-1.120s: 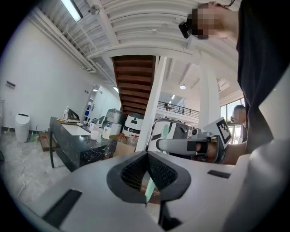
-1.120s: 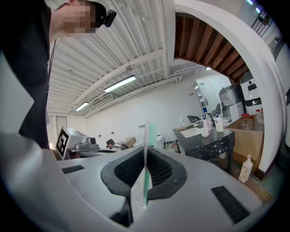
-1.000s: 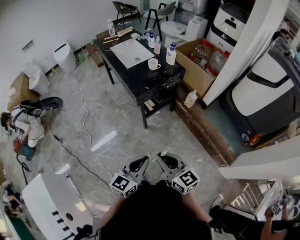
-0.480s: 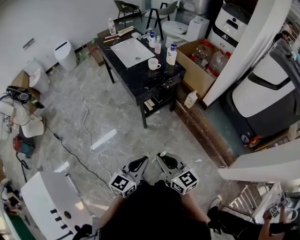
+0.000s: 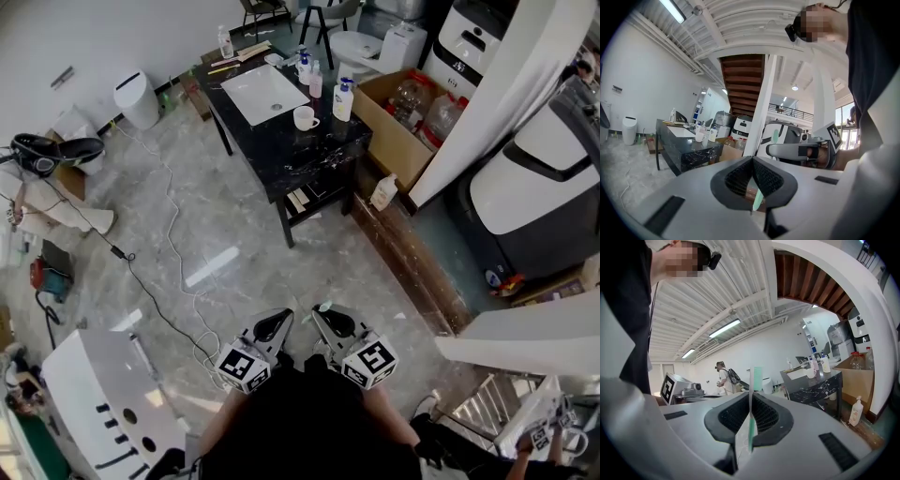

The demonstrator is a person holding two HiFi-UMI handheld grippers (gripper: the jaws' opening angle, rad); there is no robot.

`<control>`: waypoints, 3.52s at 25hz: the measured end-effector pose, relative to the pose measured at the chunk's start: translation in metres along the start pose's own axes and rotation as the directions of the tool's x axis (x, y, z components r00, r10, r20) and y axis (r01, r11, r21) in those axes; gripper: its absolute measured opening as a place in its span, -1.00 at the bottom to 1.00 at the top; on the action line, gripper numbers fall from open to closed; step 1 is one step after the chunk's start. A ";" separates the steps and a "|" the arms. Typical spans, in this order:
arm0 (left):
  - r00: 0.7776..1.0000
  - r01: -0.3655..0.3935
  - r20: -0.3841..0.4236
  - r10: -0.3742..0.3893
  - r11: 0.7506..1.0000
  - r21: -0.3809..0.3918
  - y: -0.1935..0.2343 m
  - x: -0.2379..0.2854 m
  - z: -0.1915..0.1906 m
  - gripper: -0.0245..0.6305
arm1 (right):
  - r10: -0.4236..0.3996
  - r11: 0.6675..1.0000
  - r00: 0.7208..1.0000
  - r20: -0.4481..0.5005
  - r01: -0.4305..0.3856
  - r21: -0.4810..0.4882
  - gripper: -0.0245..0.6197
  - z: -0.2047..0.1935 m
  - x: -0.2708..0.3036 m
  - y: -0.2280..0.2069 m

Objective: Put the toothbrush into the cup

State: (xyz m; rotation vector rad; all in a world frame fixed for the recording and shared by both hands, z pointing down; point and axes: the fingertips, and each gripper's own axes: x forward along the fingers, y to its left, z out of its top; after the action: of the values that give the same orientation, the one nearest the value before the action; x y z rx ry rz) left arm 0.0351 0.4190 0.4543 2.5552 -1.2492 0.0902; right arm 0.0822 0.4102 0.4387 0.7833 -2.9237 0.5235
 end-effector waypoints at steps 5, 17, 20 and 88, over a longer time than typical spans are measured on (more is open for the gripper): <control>1.000 -0.020 -0.003 0.020 1.000 -0.021 -0.003 0.014 -0.003 -0.90 | 0.005 1.000 1.000 -0.018 -0.005 0.010 -0.84 -0.005 -0.008 -0.016; 1.000 0.014 -0.005 -0.014 1.000 -0.004 0.071 0.058 0.017 -0.90 | -0.035 0.999 0.999 -0.015 0.035 0.008 -0.84 0.021 0.058 -0.068; 0.999 0.048 0.003 -0.048 0.999 0.020 0.098 0.069 0.031 -0.90 | -0.055 0.998 0.998 -0.006 0.055 -0.005 -0.83 0.037 0.088 -0.080; 0.979 0.192 -0.065 -0.191 0.981 0.020 0.429 0.322 0.163 -0.90 | -0.199 0.979 0.980 -0.002 0.199 0.041 -0.83 0.184 0.372 -0.373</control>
State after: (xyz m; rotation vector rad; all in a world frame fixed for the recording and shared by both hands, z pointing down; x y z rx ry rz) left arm -0.1115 -0.1221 0.4584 2.6584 -0.9797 0.1450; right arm -0.0514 -0.1312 0.4373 1.0666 -2.8012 0.5649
